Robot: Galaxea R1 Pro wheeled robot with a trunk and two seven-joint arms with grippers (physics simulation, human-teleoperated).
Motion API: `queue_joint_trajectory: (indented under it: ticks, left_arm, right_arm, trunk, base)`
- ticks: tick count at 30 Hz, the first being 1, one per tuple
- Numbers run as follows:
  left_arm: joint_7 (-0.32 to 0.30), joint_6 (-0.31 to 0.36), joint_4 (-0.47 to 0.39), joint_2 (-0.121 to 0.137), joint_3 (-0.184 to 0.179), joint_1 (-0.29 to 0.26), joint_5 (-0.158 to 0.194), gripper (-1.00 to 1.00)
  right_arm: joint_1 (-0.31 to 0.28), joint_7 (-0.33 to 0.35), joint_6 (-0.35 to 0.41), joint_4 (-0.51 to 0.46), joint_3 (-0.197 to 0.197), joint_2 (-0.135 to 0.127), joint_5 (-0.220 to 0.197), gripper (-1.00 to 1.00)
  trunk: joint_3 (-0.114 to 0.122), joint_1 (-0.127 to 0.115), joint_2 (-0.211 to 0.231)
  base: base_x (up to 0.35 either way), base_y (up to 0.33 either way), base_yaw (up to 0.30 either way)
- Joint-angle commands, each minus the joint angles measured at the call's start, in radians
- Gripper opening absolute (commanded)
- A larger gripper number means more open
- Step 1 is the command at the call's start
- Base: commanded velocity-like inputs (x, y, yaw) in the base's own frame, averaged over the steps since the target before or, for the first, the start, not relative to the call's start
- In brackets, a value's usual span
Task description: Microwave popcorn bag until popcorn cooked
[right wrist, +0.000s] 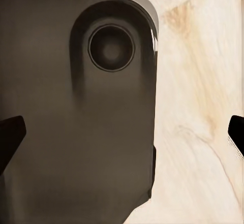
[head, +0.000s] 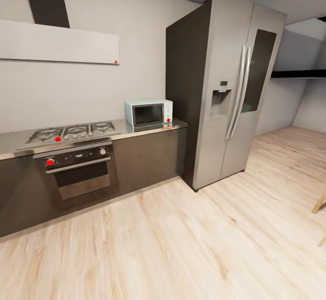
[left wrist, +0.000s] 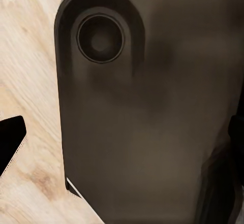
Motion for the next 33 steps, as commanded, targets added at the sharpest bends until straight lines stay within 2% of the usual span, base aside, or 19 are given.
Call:
queue_joint_trajectory:
  ticks: [1,24,33]
  left_arm:
    - [0.001,-0.001,-0.001,0.000,0.000,0.000,0.002,1.00]
    - [0.001,-0.001,-0.001,0.000,0.000,0.000,0.002,1.00]
    - [0.001,-0.001,-0.001,0.000,0.000,0.000,0.002,1.00]
  right_arm:
    - [0.000,0.000,-0.003,0.000,0.000,0.000,0.000,1.00]
    - [0.000,0.000,-0.003,0.000,0.000,0.000,0.003,1.00]
    - [0.000,0.000,-0.003,0.000,0.000,0.002,0.003,1.00]
  trunk:
    - [-0.001,0.001,0.000]
    - [-0.001,0.001,0.000]
    - [-0.001,0.001,0.000]
  base:
    - [0.323,0.000,0.000]
    - [0.323,-0.001,0.000]
    - [0.322,-0.097,0.000]
